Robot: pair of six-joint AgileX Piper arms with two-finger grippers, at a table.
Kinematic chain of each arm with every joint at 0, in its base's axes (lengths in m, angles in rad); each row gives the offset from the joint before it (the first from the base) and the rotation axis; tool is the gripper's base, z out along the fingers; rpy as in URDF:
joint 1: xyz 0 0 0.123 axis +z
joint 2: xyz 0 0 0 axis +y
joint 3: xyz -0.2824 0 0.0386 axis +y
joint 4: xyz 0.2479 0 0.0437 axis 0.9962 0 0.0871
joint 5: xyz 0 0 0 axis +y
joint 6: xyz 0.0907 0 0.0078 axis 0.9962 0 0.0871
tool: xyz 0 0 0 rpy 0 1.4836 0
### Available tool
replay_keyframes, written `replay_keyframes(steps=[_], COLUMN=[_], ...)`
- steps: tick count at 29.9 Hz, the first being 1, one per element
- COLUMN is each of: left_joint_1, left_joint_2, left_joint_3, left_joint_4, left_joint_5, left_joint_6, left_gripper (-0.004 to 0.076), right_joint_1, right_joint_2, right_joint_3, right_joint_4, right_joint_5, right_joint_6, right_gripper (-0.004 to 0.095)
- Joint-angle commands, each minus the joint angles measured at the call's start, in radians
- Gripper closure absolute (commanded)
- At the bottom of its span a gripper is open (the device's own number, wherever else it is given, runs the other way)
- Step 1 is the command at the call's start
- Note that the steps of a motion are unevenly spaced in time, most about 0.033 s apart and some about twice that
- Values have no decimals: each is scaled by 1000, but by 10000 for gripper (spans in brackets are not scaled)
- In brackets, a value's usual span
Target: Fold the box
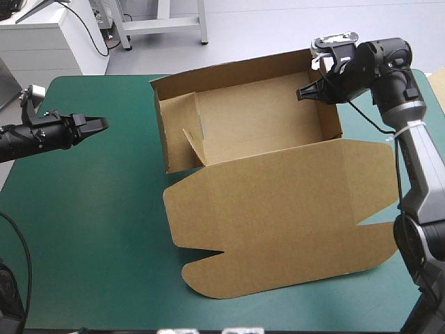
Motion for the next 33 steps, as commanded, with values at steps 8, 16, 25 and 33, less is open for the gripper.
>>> replay_keyframes(steps=[8, 16, 25, 33], left_joint_1=[0, 0, -30, -41], left_joint_2=[-38, -38, -38, -38], left_joint_3=[-23, -23, -23, -23], left_joint_4=[-103, -122, -298, -269], left_joint_5=[56, 55, 85, 84], left_joint_6=[13, 15, 13, 19], left_gripper=[731, 732, 732, 732], right_joint_1=[-3, -2, -2, -2], right_joint_2=[-56, -61, -61, -61], right_joint_3=[-94, -97, -97, -97], right_joint_4=[13, -148, 4, 153], right_joint_5=[-47, -5, -26, -39], right_joint_6=[-19, 34, 9, -29], right_gripper=[912, 907, 907, 907])
